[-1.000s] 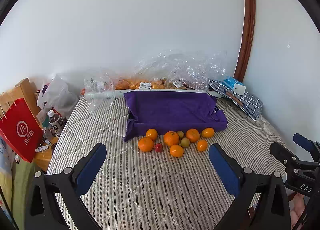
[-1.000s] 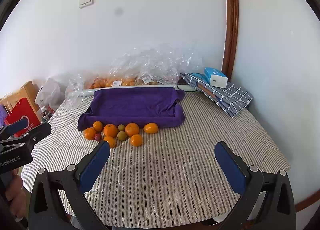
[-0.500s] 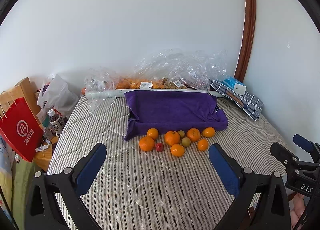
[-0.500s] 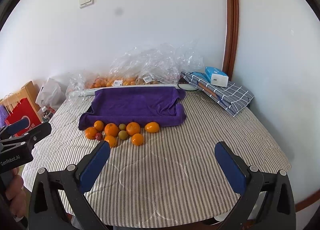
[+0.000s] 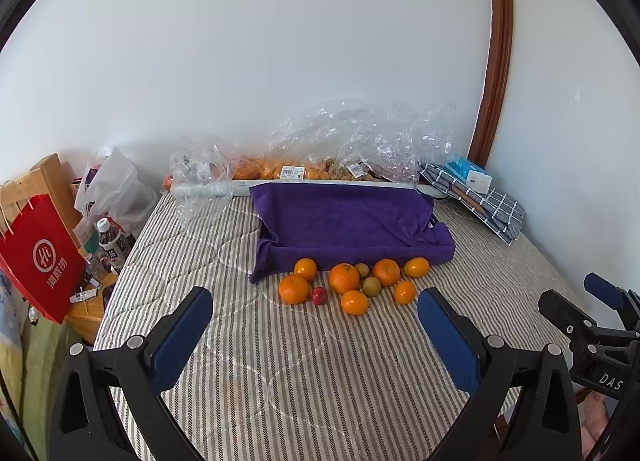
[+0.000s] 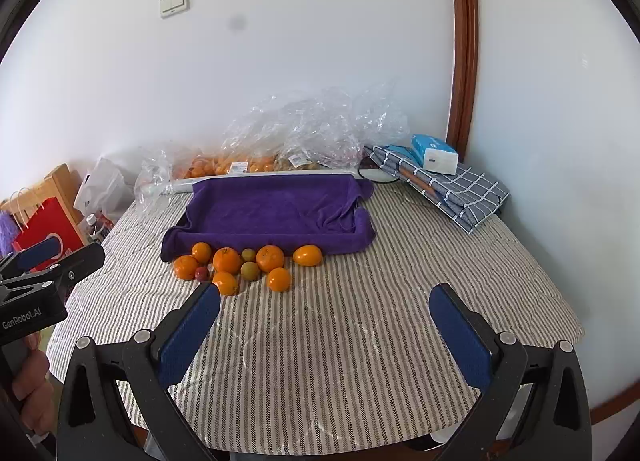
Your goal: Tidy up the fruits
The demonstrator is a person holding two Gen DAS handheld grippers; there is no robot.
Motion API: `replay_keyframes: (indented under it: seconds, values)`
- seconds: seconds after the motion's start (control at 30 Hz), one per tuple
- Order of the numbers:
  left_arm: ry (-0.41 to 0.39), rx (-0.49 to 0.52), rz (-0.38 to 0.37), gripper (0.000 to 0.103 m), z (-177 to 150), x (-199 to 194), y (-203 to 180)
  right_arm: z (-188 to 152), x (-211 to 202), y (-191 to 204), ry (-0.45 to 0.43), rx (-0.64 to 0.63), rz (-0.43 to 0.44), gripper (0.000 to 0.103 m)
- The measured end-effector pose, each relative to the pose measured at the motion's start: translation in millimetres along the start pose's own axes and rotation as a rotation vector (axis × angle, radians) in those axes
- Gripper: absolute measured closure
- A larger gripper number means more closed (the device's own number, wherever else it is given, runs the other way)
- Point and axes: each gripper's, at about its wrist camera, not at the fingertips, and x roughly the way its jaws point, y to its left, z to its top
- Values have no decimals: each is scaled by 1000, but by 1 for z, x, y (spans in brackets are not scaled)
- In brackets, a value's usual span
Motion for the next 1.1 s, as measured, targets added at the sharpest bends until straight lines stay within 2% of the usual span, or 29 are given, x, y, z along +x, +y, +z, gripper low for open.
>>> replay_keyframes:
  seconds: [1.1]
  values:
    - [-4, -14, -4, 0, 1, 2, 3, 1, 3, 5, 14, -10, 2, 0]
